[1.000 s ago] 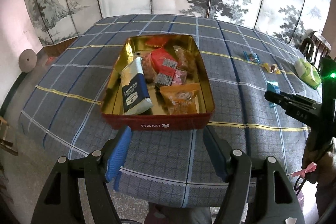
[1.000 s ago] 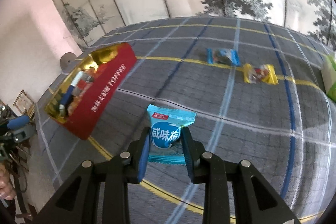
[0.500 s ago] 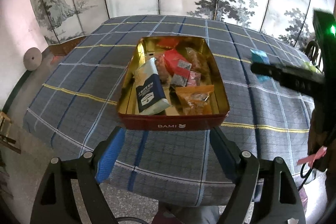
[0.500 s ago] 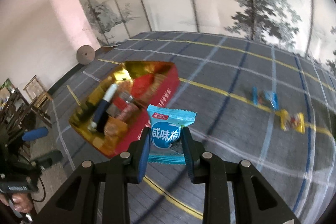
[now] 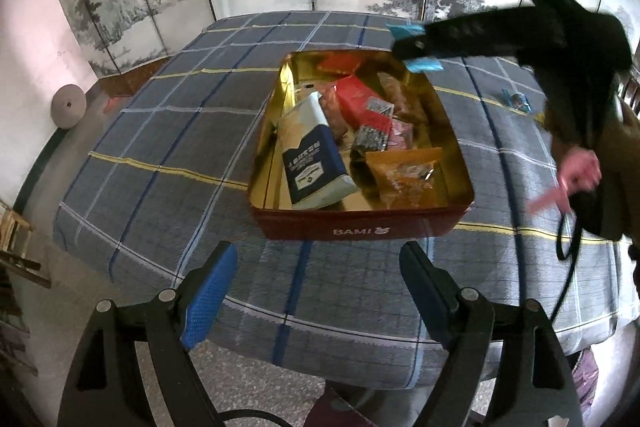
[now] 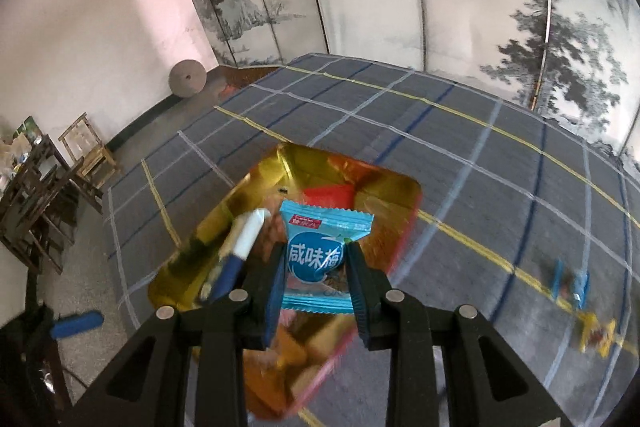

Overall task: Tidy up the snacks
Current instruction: 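Carry the blue-wrapped candy over the tin and release it with the right gripper, then move the left gripper to the blue round-candy packet and grasp it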

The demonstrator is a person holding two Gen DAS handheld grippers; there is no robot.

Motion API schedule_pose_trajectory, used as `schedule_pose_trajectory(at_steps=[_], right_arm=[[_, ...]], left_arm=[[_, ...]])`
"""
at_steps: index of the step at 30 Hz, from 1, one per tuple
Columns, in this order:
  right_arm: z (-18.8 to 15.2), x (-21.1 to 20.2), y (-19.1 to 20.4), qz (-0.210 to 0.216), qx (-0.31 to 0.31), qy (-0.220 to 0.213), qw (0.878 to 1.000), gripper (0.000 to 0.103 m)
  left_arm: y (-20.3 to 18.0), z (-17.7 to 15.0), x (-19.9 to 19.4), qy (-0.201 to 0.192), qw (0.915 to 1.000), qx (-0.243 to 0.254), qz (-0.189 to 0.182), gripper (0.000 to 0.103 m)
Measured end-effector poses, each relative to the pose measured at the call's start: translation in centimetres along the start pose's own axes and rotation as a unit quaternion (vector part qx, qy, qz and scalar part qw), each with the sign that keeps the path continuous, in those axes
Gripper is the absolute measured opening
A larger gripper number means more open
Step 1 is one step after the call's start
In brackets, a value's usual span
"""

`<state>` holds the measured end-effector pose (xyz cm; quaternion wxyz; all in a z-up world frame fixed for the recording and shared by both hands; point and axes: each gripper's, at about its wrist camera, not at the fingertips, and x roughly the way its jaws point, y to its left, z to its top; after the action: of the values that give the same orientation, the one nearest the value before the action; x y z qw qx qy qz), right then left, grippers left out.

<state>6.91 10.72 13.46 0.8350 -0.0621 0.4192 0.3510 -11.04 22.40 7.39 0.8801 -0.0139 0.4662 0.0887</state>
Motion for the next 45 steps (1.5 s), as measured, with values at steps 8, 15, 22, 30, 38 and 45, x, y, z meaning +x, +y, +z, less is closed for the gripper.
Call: schedule_pose_trajectory(at_steps=[8,15,22,30,38,45], right_arm=[[3.9,5.1,0.4,0.003,0.013,0.038,0.999,0.030],[5.8,8.0,0.7,-0.001,0.027,0.058,0.998,0.030],[6.9,10.0,1.4,-0.002,0.029,0.070,0.997,0.030],[7.4,11.3,1.9,-0.003,0.032,0.075,0.997,0.031],[7.7,11.8,2.5,0.010,0.038,0.069,0.997,0.031],[7.8,11.9,2.8,0.020,0.043,0.062,0.997,0.031]], left_arm=[[0.9,0.4,0.8,0.007,0.9999,0.007,0.011,0.080],[1.5,0.4,1.6,0.010,0.9996,0.011,0.023,0.081],[2.5,0.3,2.2,0.017,0.9995,0.005,0.025,0.081],[3.1,0.2,2.8,0.022,0.9994,0.000,0.027,0.081],[3.5,0.0,3.3,0.029,0.9992,-0.005,0.027,0.081],[3.7,0.0,3.7,0.033,0.9991,-0.007,0.027,0.081]])
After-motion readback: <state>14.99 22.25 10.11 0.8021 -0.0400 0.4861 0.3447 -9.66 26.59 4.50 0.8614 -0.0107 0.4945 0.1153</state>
